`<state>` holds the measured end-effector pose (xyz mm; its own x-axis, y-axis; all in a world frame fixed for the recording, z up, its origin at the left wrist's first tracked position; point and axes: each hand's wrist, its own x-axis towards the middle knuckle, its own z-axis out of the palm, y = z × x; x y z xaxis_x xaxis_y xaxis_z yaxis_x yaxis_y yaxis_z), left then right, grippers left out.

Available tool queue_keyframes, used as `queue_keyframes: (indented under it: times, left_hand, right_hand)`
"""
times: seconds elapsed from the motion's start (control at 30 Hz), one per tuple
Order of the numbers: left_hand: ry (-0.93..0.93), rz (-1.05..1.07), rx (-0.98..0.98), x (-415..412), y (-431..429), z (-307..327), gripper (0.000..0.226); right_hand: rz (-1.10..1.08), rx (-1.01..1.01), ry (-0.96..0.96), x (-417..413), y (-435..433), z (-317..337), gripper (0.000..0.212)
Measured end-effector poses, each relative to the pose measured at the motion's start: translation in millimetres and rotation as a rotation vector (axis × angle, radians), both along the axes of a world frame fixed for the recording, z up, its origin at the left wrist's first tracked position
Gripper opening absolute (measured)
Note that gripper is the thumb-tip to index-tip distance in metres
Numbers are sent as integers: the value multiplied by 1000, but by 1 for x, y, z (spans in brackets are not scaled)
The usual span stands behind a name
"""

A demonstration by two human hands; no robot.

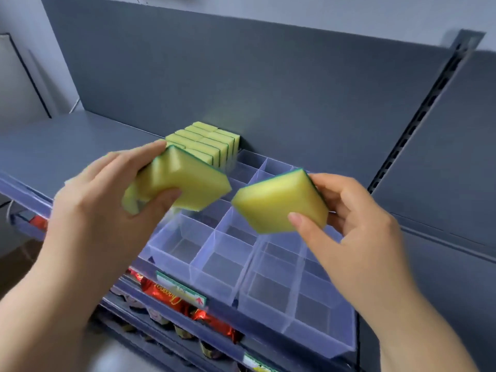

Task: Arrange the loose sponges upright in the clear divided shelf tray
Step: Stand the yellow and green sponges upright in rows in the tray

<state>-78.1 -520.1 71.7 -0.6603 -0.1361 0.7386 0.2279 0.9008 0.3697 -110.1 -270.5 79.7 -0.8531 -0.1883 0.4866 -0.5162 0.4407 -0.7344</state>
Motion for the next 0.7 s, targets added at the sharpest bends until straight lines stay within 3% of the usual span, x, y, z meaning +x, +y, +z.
queue_keyframes:
  times: [0.27, 0.5, 0.7]
  left_hand:
    - [0, -303, 49, -57, -107, 7, 52]
    - [-23, -419, 36, -76, -157, 4, 49]
    - [-52, -506, 248, -90, -194, -11, 51]
  right_hand:
    - [-202, 15, 24, 11, -101, 12, 42]
    - [-292, 5, -44, 18, -159, -4, 45]
    - [-335, 69, -79, 17, -185, -4, 45]
